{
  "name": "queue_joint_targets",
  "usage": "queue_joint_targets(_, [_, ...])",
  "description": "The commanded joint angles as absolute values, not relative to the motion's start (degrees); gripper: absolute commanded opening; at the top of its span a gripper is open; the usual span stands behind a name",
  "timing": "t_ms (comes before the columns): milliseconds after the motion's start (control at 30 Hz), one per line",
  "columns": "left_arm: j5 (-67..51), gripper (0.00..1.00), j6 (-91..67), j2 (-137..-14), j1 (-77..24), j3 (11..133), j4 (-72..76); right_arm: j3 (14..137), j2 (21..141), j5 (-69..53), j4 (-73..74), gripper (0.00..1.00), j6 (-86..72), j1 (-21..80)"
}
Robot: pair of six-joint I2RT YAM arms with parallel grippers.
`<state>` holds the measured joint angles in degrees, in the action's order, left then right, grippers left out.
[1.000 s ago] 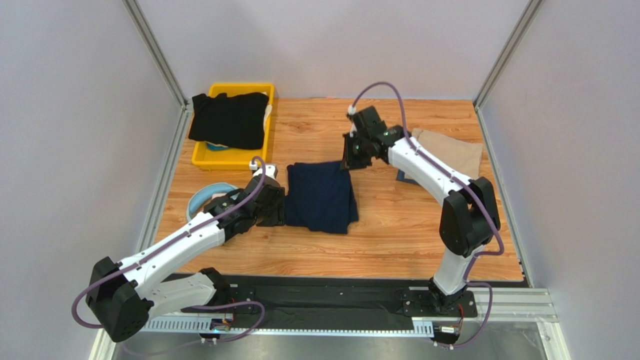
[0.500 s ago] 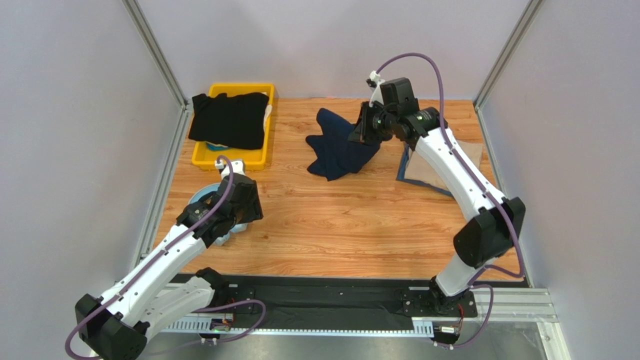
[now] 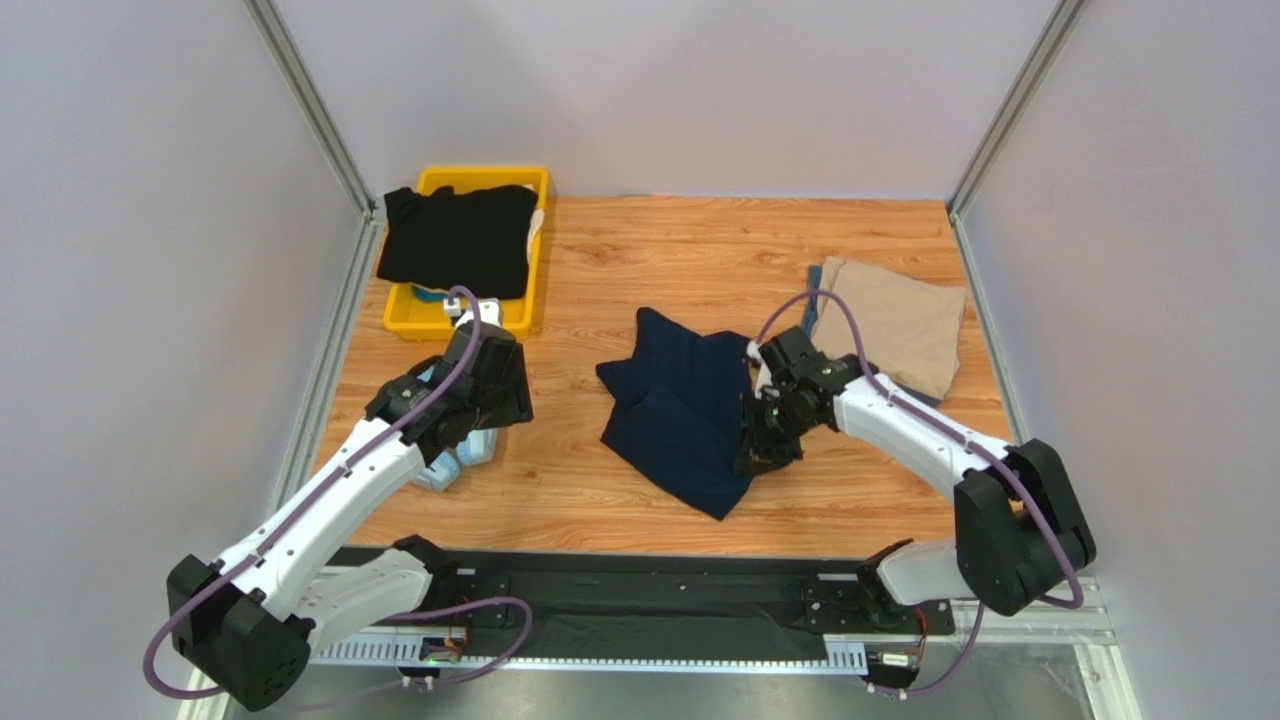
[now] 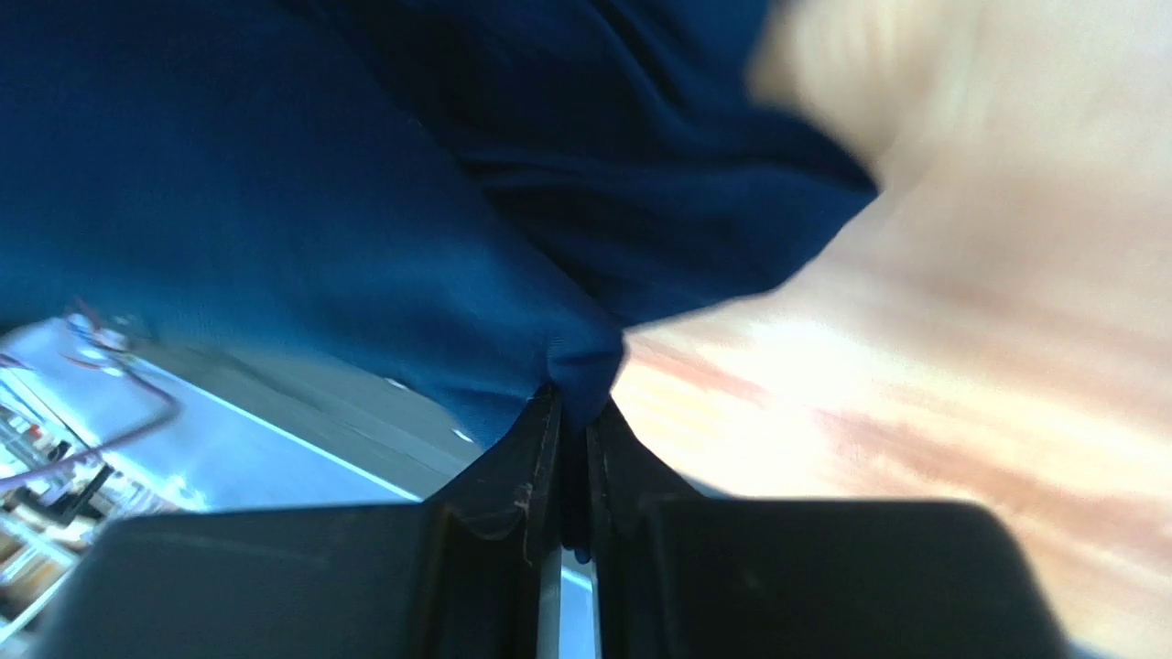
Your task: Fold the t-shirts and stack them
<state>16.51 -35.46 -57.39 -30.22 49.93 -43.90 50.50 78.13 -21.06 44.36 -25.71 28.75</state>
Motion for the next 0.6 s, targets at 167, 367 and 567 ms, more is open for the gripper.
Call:
queue_joint_targets(167, [15.73, 0.57, -34.28, -57.74, -29.88, 53.44, -42.54, 44.21, 69.17, -24.43, 40.52, 0.00, -32.26, 32.52])
queue_joint_targets(367, [14.94, 0.56, -34.28, -58.97, -29.88, 53.17, -42.45, 45.18, 76.10, -23.82, 42.45, 0.00, -31.99, 37.08])
queue_joint_targets(567, [14.77, 0.56, -33.40, -60.03, -29.88, 53.17, -42.10, 47.71, 82.78, -24.79, 42.97, 0.33, -32.78, 44.55])
